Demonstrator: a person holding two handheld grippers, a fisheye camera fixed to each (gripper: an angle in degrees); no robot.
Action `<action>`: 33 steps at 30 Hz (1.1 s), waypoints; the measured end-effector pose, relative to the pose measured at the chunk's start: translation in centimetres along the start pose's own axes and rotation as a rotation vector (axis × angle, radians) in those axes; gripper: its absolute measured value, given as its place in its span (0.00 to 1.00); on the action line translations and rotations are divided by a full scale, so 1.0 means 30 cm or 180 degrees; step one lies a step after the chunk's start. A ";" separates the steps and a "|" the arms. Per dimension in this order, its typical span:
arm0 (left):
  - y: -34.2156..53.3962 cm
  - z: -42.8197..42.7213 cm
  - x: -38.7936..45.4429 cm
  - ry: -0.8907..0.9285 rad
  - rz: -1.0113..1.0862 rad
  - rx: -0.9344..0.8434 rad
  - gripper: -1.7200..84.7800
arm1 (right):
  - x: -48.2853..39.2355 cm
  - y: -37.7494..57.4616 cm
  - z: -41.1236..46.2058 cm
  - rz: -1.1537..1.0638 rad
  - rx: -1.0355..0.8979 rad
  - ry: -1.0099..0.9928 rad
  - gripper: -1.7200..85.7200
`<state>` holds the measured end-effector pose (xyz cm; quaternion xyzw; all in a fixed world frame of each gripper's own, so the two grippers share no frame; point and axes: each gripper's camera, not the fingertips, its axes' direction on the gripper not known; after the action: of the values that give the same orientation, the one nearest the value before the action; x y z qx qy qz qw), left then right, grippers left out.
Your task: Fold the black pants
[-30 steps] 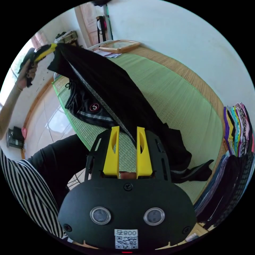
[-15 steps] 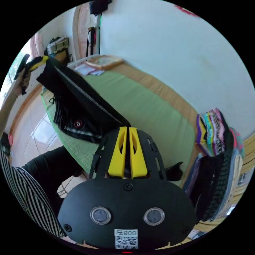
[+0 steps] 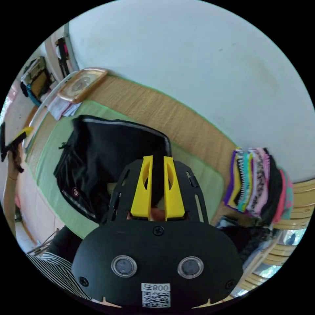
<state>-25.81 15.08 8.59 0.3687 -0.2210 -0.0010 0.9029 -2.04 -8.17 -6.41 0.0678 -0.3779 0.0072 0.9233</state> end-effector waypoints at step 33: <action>0.060 0.555 0.269 0.0078 0.0259 -0.0880 0.06 | 0.009 0.772 0.561 0.0855 0.0122 -0.1057 0.11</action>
<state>-25.48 3.99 23.50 0.2317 -0.2224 0.0096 0.9470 -15.07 12.56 8.44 0.0346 -0.5302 0.1260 0.8377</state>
